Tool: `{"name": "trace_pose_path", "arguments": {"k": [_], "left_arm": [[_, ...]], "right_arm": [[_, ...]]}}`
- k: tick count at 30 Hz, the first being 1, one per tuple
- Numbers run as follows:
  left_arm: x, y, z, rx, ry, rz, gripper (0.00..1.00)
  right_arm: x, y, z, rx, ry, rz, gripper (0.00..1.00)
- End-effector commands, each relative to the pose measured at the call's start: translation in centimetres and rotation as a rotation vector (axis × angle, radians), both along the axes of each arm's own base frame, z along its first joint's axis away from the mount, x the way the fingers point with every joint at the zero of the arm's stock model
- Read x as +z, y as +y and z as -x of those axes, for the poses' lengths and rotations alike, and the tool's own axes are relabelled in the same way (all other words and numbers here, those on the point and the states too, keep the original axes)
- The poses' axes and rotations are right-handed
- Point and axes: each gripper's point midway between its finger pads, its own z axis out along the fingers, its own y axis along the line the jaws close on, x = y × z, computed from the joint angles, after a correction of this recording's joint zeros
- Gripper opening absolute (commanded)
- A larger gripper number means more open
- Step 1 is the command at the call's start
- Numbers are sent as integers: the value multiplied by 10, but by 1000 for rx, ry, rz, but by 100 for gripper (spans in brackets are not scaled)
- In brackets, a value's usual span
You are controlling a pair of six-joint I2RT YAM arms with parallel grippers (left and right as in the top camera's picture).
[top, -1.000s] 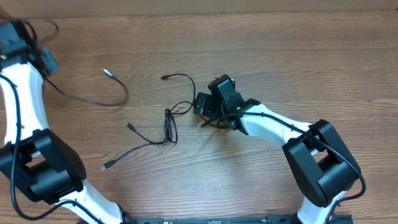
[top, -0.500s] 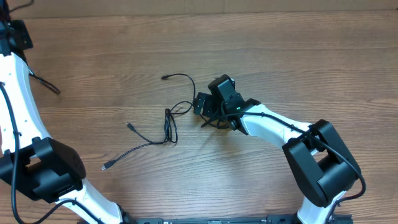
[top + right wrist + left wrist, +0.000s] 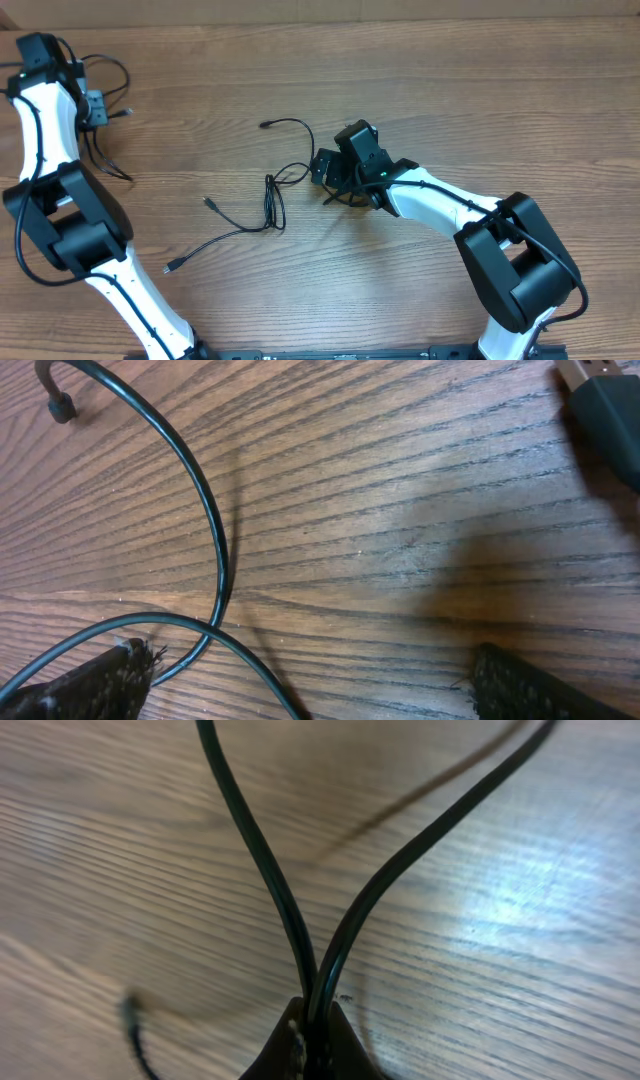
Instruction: Untangle cables
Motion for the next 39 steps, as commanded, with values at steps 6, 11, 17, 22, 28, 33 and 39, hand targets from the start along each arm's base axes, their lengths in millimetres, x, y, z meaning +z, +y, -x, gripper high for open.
{"name": "trace_pose_path", "arguments": {"k": [6,11,17,22,28,33,39], "left_arm": [[-39,-8,8,-21,84,56,4],[-37,5,17,9,122,-9,4],[-33,29,37,137,159,-84,7],[-34,36,42,163,155,-67,21],[-37,26,31,147,96,15,81],[-26,13,13,112,17,101,81],[-2,10,7,125,-29,122,49]], "right_arm": [[17,3,-6,1,-38,-21,100],[17,3,-6,1,-38,-21,100],[17,3,-6,1,-38,-21,100],[17,3,-6,0,-38,-21,100],[17,3,-6,0,-38,-21,100],[17,3,-6,0,-38,-21,100],[17,3,-6,0,-38,-21,100]]}}
